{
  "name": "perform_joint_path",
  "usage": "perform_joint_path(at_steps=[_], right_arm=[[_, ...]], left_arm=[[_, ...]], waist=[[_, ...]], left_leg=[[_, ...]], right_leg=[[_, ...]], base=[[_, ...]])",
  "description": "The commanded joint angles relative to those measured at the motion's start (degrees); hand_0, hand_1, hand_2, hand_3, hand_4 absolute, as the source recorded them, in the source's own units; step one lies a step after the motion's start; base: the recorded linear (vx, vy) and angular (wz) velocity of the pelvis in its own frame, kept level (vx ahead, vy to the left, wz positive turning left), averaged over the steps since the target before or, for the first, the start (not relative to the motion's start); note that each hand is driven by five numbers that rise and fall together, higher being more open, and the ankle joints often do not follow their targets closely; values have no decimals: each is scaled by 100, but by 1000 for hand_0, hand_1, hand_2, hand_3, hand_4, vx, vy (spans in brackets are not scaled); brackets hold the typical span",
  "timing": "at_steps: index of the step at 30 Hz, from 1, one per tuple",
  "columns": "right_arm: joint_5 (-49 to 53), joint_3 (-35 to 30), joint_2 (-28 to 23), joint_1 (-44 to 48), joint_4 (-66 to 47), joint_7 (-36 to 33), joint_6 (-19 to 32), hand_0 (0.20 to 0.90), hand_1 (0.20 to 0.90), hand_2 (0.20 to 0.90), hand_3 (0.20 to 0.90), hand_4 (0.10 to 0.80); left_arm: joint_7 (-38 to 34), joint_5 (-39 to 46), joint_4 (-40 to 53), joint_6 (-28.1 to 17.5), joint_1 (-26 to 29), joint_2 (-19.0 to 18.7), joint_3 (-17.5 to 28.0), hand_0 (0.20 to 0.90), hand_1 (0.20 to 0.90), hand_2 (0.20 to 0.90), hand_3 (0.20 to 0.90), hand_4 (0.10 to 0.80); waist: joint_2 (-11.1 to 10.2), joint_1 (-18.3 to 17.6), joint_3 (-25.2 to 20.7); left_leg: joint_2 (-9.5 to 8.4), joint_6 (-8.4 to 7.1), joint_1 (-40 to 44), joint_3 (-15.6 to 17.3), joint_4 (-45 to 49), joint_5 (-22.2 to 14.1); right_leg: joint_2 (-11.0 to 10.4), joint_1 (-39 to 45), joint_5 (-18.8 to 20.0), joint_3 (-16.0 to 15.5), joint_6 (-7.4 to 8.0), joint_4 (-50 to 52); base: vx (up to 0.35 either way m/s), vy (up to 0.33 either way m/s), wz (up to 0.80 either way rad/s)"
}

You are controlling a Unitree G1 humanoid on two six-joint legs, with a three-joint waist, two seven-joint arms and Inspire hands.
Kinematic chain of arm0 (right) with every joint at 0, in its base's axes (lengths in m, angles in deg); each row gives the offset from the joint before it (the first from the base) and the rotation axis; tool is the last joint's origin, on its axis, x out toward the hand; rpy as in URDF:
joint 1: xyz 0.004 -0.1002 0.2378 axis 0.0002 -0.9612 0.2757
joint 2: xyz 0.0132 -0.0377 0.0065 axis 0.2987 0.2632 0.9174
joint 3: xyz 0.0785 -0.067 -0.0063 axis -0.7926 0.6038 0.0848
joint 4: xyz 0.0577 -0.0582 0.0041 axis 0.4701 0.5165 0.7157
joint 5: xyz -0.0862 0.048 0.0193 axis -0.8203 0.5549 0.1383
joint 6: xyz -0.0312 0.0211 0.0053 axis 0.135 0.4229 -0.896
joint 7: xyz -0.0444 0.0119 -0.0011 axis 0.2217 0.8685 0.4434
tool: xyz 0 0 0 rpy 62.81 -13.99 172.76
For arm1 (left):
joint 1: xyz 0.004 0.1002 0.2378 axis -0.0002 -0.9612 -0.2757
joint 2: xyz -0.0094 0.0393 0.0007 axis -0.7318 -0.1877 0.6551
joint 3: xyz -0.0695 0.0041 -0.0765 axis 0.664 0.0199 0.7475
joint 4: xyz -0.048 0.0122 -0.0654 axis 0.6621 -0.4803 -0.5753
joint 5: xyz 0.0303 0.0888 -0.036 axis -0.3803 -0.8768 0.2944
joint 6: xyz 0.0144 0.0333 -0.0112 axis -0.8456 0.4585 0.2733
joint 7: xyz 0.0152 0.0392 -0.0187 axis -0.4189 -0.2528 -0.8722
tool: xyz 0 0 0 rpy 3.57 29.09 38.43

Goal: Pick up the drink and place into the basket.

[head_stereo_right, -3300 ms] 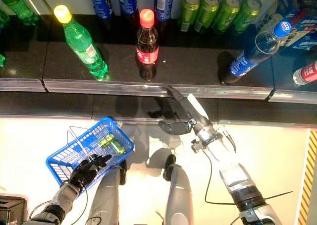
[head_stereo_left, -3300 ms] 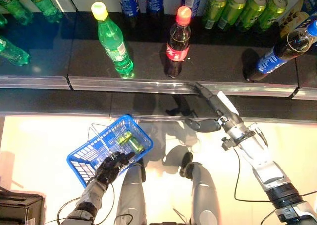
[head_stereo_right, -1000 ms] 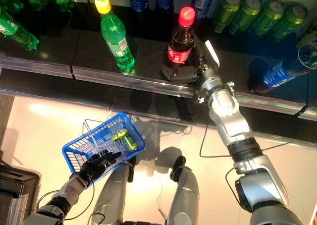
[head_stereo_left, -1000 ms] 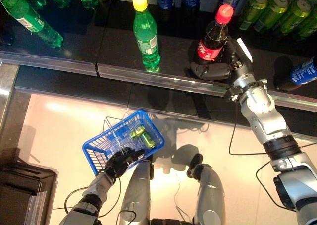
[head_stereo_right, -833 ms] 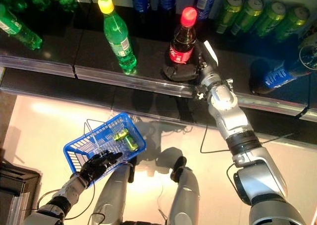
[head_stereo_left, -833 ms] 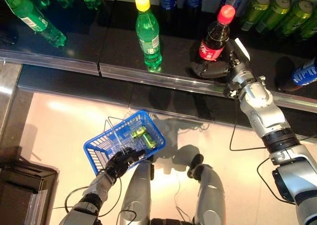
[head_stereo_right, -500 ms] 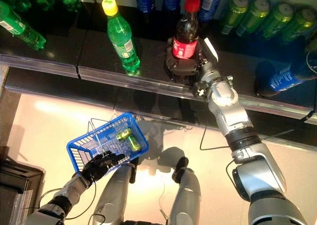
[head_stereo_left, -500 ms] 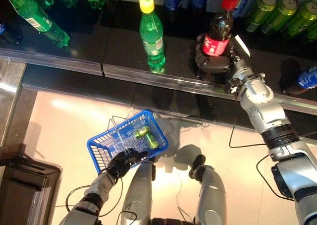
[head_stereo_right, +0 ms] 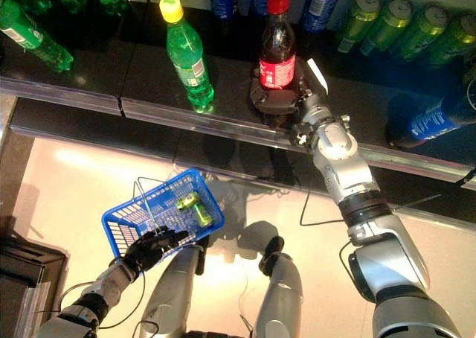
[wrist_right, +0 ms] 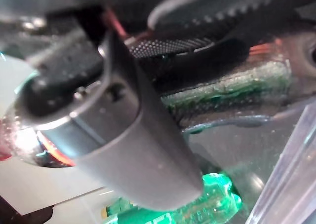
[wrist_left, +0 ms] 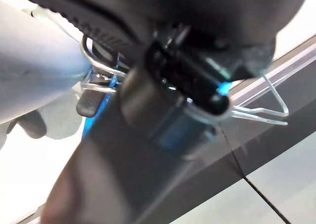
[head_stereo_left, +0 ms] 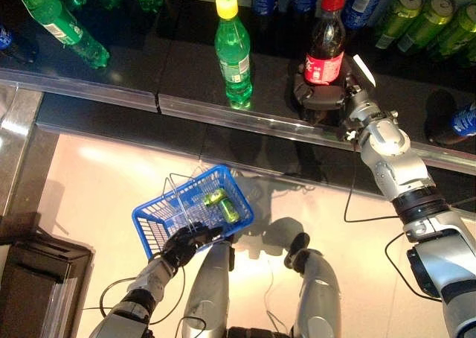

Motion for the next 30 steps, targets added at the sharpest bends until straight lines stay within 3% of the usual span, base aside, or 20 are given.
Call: perform_joint_path(at_steps=[1,8,14,20,30], right_arm=[[132,-196,-167,848,-421,-166,620,300,300,300,200,100],[-58,-334,-184,472,-872,-133,716,300,300,300,200,100],[-230,-700,-65,-231,-1615,16,477,300,300,300,200,100],[-196,-888,-19,-889,-2003,78,328,300,300,300,200,100],[-188,-742,379,-1601,-2166,445,-12,300,300,300,200,100]], left_arm=[[313,-122,240,-68,-461,-9,-389,300,300,300,200,100],[335,-277,282,-143,-695,-77,-226,300,300,300,200,100],[287,-600,385,-74,-982,-52,27,300,300,300,200,100],[251,-915,340,-13,-1152,42,239,300,300,300,200,100],[221,-673,383,-101,-1212,174,431,300,300,300,200,100]], waist=[[169,83,-347],[83,70,-598],[-19,43,-1174],[-107,36,-1857],[-243,23,-2473]], left_leg=[[43,197,482,-131,-436,129],[63,166,1055,-7,-1090,326],[168,26,1975,293,-2370,717],[239,-112,2460,552,-3043,995],[261,-146,2884,657,-3063,840]], right_leg=[[-158,-35,820,243,466,-437],[-66,584,989,113,571,-1104],[224,1755,1269,-126,664,-2390],[433,2546,1291,-303,592,-3050],[579,3156,1185,-362,451,-3414]], base=[[0,0,0],[46,-52,-2],[150,-70,0],[100,-36,17],[82,-7,15]])
